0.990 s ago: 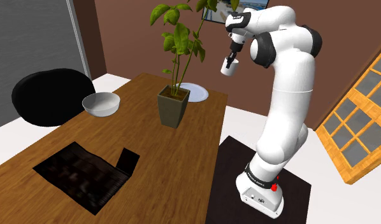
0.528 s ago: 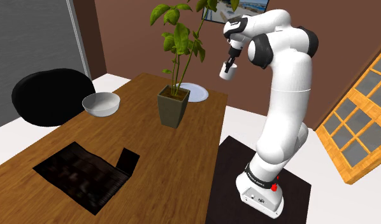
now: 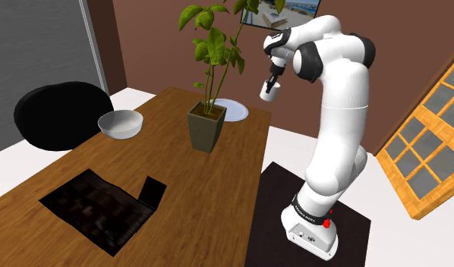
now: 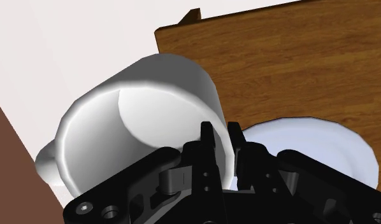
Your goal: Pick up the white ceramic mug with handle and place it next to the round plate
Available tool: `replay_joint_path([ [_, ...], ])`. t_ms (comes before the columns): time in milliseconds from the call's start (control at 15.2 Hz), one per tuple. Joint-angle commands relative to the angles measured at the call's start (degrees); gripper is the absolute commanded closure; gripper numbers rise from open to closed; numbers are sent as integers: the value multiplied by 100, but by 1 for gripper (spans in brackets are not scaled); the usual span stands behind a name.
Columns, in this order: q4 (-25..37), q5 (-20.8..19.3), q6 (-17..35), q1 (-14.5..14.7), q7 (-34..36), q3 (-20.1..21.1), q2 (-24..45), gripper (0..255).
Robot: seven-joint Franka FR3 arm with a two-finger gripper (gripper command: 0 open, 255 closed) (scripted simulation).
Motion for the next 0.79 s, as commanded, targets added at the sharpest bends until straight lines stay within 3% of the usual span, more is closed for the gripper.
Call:
replay_joint_path([
  [0,-124,38,152,4,-37,18,32,255],
  [726,-569,327,828,-58,-269,165,339,255],
])
